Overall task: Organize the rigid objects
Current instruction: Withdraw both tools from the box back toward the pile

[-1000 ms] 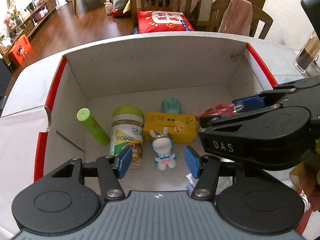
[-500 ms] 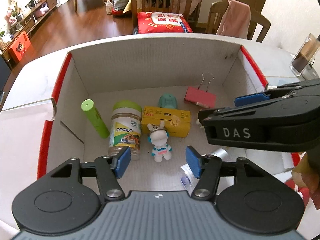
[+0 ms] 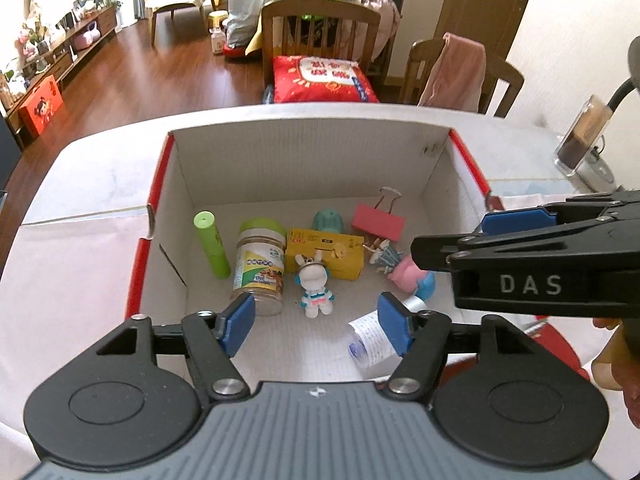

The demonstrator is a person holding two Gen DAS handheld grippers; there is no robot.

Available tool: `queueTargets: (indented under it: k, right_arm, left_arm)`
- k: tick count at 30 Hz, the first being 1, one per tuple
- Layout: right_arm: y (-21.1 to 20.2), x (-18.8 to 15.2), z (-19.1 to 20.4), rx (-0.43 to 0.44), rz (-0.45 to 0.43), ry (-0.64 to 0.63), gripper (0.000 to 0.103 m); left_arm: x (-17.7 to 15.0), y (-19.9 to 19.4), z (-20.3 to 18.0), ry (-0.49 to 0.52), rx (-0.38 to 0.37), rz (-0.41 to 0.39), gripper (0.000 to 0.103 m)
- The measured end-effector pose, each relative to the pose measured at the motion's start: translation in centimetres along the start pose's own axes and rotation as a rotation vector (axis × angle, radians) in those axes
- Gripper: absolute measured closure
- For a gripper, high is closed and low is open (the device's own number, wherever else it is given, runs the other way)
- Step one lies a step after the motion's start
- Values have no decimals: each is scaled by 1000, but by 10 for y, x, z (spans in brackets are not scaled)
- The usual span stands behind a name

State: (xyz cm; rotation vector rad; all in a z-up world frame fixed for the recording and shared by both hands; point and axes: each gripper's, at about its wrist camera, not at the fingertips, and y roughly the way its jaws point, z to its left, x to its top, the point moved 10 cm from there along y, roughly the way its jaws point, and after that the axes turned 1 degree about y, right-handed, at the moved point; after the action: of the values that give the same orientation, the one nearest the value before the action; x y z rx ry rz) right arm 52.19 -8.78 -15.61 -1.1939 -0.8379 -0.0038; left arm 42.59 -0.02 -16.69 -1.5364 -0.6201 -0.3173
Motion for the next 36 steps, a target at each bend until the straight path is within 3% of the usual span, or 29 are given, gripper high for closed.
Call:
queueTargets:
  k: [11, 15, 22, 27, 36]
  right_arm:
    - [-50, -9, 22, 30, -80, -10, 33]
    - [-71, -15, 33, 49, -124, -18, 23]
    - [-103, -32, 42, 62, -191, -17, 16]
    - [-117, -49, 44, 81, -219, 5, 1]
    - [-122, -96, 41, 73, -227, 53, 0]
  left_arm:
    - [-5, -47, 6, 4, -22, -71, 34]
    - [-9, -64, 9, 5, -28, -102, 28]
    - [-22, -89, 10, 43, -32, -142, 27]
    - [-36, -102, 11, 62, -30, -162, 22]
    - [-71, -118, 20, 99, 16, -201, 22]
